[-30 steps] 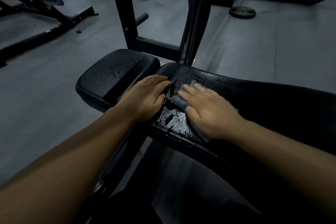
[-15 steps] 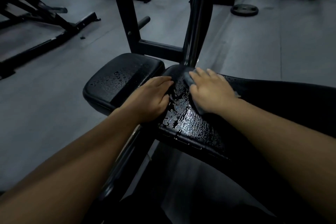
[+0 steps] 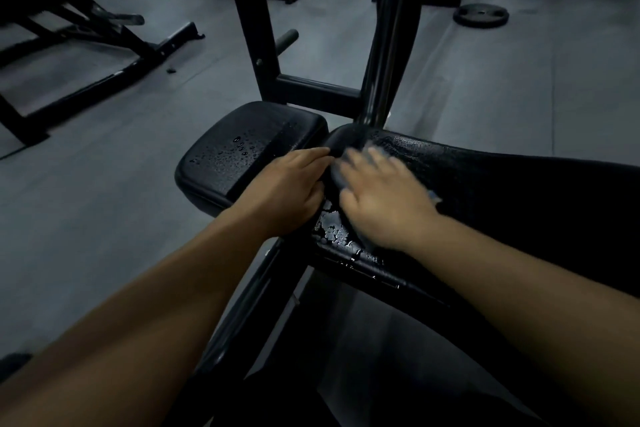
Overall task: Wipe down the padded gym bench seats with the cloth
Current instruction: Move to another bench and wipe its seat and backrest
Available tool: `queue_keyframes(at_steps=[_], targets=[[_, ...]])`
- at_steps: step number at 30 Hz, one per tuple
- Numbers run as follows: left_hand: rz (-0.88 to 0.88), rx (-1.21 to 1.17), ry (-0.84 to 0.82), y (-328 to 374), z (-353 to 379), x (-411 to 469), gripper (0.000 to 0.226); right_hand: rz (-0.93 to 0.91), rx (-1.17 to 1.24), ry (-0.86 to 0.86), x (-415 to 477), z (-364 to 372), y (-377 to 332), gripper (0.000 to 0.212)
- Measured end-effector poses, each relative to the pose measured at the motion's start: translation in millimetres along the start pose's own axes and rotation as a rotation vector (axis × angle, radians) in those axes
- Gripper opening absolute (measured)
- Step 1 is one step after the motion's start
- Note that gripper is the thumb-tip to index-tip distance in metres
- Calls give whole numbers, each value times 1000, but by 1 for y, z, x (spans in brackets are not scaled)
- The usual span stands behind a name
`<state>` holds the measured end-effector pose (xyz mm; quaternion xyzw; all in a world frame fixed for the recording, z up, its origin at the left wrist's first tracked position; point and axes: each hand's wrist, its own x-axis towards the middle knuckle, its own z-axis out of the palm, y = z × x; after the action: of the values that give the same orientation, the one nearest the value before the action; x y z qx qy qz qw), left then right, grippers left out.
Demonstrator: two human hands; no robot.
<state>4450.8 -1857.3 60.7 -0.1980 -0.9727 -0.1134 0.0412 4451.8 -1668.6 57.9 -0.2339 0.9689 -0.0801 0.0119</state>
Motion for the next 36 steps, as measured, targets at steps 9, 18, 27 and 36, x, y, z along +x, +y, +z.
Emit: queue_keyframes(at_steps=[9, 18, 27, 36], targets=[[-10, 23, -9, -1, 2, -1, 57, 156, -23, 20, 21, -4, 18, 62], [-23, 42, -24, -7, -1, -8, 60, 124, -25, 8, 25, -5, 28, 60], [-46, 10, 20, -12, 1, -16, 57, -7, 12, -17, 7, -5, 13, 70], [-92, 37, -2, -15, 2, -26, 61, -139, 29, -39, -15, 1, -11, 60]])
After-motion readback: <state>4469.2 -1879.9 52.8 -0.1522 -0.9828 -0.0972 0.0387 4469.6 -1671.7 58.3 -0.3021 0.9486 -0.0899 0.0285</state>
